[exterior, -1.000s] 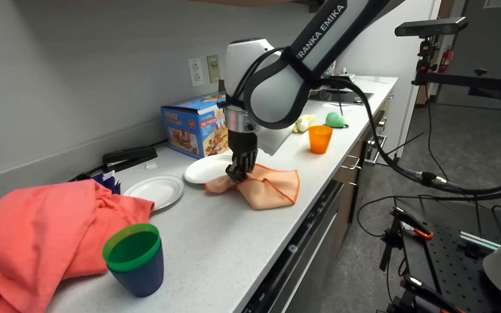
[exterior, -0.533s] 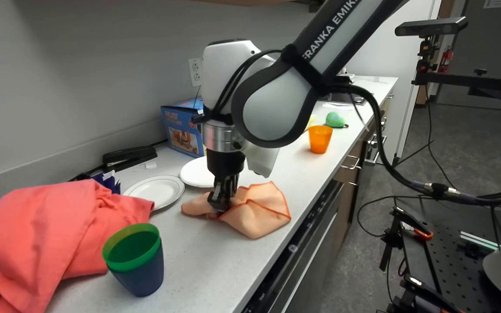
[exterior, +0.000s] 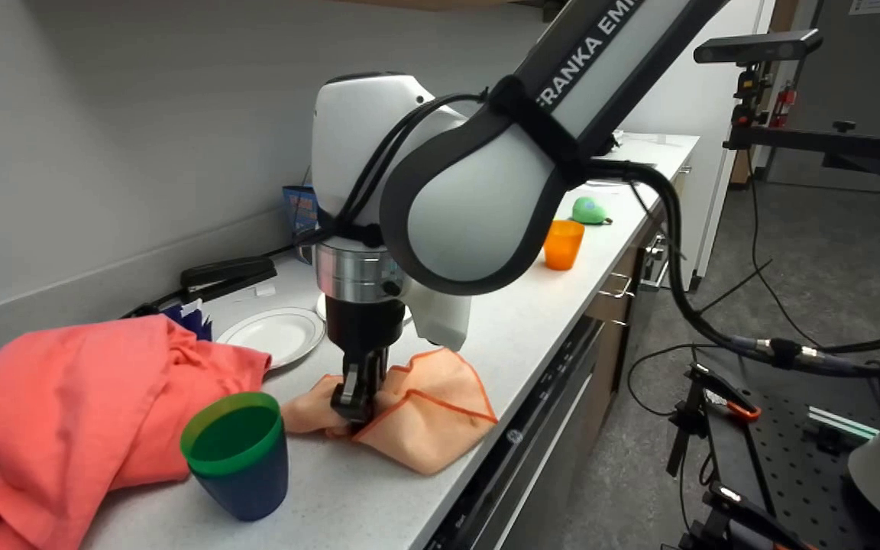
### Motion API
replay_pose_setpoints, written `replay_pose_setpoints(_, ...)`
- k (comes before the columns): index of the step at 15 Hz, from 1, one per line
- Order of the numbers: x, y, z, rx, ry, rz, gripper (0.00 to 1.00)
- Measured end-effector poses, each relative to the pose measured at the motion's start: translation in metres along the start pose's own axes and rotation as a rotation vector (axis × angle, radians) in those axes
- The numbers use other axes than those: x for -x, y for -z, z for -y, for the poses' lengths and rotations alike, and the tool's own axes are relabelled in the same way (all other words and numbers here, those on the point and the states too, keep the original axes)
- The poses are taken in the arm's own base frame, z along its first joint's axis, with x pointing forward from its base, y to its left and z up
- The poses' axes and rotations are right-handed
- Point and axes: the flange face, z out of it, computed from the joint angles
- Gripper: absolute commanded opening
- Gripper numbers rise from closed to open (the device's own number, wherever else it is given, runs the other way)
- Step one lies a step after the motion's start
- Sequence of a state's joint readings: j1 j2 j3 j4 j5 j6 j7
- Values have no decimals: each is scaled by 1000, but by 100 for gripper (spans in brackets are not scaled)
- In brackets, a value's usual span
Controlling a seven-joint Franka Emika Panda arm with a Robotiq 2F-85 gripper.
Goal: Use the towel to wipe the table
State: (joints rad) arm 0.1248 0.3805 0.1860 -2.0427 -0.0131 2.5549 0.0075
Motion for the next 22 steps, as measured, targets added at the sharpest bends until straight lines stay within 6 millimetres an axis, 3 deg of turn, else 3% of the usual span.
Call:
replay_pose_setpoints(6, -27, -5, -3, 25, 23, -91, 2)
replay_pose_setpoints(12, -60, -9, -35, 57, -24, -150, 2)
replay_pose_setpoints(18, -52, -4, -88, 96, -95, -113, 2)
replay_pose_setpoints(22, -35, 0, -99, 98, -94, -71, 2)
